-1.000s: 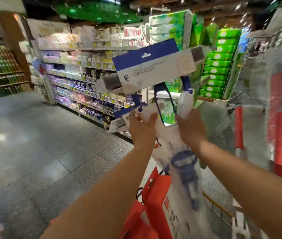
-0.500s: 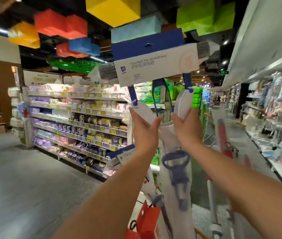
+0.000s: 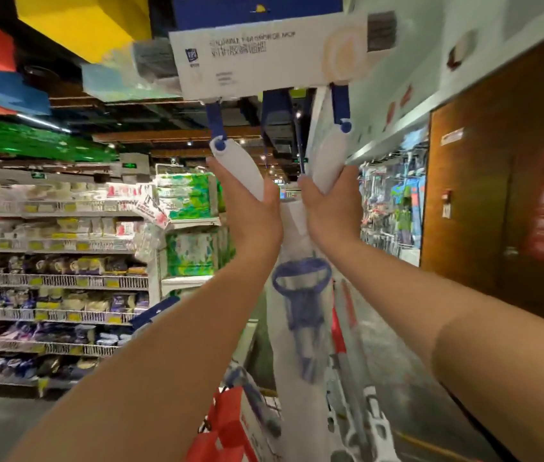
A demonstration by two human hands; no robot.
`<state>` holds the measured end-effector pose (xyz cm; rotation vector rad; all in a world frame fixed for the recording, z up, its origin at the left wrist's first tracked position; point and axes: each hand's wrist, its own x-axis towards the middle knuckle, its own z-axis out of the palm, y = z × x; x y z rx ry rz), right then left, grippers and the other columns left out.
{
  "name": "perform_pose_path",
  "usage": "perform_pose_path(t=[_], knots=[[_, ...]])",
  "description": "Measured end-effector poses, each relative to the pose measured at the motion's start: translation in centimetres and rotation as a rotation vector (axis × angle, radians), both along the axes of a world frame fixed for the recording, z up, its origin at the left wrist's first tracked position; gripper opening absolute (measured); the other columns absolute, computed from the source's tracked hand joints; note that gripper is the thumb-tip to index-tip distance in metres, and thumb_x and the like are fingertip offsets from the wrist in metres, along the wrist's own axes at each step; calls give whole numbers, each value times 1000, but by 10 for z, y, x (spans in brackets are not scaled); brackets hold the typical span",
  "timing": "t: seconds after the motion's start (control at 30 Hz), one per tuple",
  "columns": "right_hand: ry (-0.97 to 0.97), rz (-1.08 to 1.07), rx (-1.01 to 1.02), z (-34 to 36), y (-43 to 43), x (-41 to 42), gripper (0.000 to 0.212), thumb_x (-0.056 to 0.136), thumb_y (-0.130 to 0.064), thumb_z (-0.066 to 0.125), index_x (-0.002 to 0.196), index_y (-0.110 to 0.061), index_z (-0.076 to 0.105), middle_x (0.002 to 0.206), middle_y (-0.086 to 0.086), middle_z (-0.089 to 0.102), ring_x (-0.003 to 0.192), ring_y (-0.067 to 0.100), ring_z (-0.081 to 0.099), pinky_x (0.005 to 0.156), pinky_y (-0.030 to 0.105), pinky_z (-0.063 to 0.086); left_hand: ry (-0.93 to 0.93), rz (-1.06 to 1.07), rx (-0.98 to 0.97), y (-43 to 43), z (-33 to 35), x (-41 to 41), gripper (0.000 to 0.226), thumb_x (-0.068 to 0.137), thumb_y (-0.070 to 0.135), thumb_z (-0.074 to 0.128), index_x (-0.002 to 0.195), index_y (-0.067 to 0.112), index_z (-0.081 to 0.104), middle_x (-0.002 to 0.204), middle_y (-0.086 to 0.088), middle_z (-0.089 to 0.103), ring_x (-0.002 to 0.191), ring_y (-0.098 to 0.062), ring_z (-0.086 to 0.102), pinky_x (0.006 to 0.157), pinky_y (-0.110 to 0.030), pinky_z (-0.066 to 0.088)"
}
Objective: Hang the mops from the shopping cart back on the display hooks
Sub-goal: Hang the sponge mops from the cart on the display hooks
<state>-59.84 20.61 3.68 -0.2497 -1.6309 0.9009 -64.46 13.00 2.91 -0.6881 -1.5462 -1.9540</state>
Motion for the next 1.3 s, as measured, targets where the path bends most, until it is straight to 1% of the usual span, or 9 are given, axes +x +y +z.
perform_pose_path(t=[0.27, 0.5, 0.6, 0.67, 0.9, 1.0, 1.07, 1.17, 1.3], knots=[[103, -115, -69, 40, -1, 108, 42, 87, -34, 62, 115, -10, 43, 114, 9, 58, 105, 31, 57, 88, 42, 47, 184, -37, -61, 6, 45, 97, 85, 95, 25, 54, 153, 18, -7, 157, -9, 25, 137, -23, 33, 100, -19, 25], [159, -185, -106, 66, -3, 223, 49, 89, -37, 62, 122, -8, 43, 122, 11, 57, 109, 30, 56, 94, 45, 47, 323, -88, -81, 12, 78, 198, 85, 94, 27, 54, 153, 16, -7, 152, -11, 33, 126, -24, 45, 90, -19, 33], [155, -203, -99, 70, -2, 277, 37, 90, -36, 61, 113, -13, 42, 113, 6, 55, 106, 27, 56, 92, 42, 49, 352, -136, -68, 16, 84, 244, 88, 93, 28, 57, 153, 15, -6, 147, -14, 40, 124, -25, 48, 89, -16, 34], [113, -247, -85, 68, 1, 315, 27, 93, -34, 59, 101, -19, 37, 107, 2, 52, 104, 21, 55, 89, 35, 50, 345, -182, -67, 21, 82, 276, 90, 93, 33, 59, 153, 16, -6, 145, -14, 43, 124, -26, 51, 98, -28, 41], [110, -503, -70, 55, 18, 438, 21, 94, -29, 58, 91, -27, 37, 88, -10, 47, 95, 16, 53, 80, 30, 50, 293, -537, -40, 45, 68, 399, 97, 91, 35, 62, 152, 24, -14, 156, -5, 26, 134, -16, 38, 106, -27, 34], [144, -630, -96, 55, 23, 491, 39, 89, -40, 63, 116, -17, 45, 116, 3, 58, 108, 24, 59, 89, 42, 54, 253, -612, -56, 58, 68, 450, 71, 91, 31, 65, 146, 10, 26, 131, -7, 50, 122, -20, 51, 97, -30, 43], [153, -712, -80, 56, 27, 527, 46, 87, -42, 64, 119, -16, 43, 117, 6, 57, 107, 24, 60, 86, 40, 55, 224, -664, -67, 65, 68, 484, 52, 91, 28, 64, 132, 7, 40, 116, -2, 52, 116, -19, 54, 88, -25, 44], [138, -839, -38, 58, 31, 582, 45, 87, -41, 64, 115, -12, 44, 110, 5, 56, 94, 19, 57, 70, 26, 44, 255, -720, -58, 82, 69, 532, 62, 92, 27, 60, 143, 11, 28, 132, -6, 48, 118, -16, 49, 87, -20, 38], [127, -1030, -26, 58, 33, 649, 41, 85, -40, 64, 106, -11, 45, 99, 5, 56, 84, 21, 52, 69, 29, 37, 238, -919, -19, 108, 65, 596, 83, 91, 32, 62, 152, 18, 9, 148, -10, 37, 131, -25, 43, 109, -41, 38]])
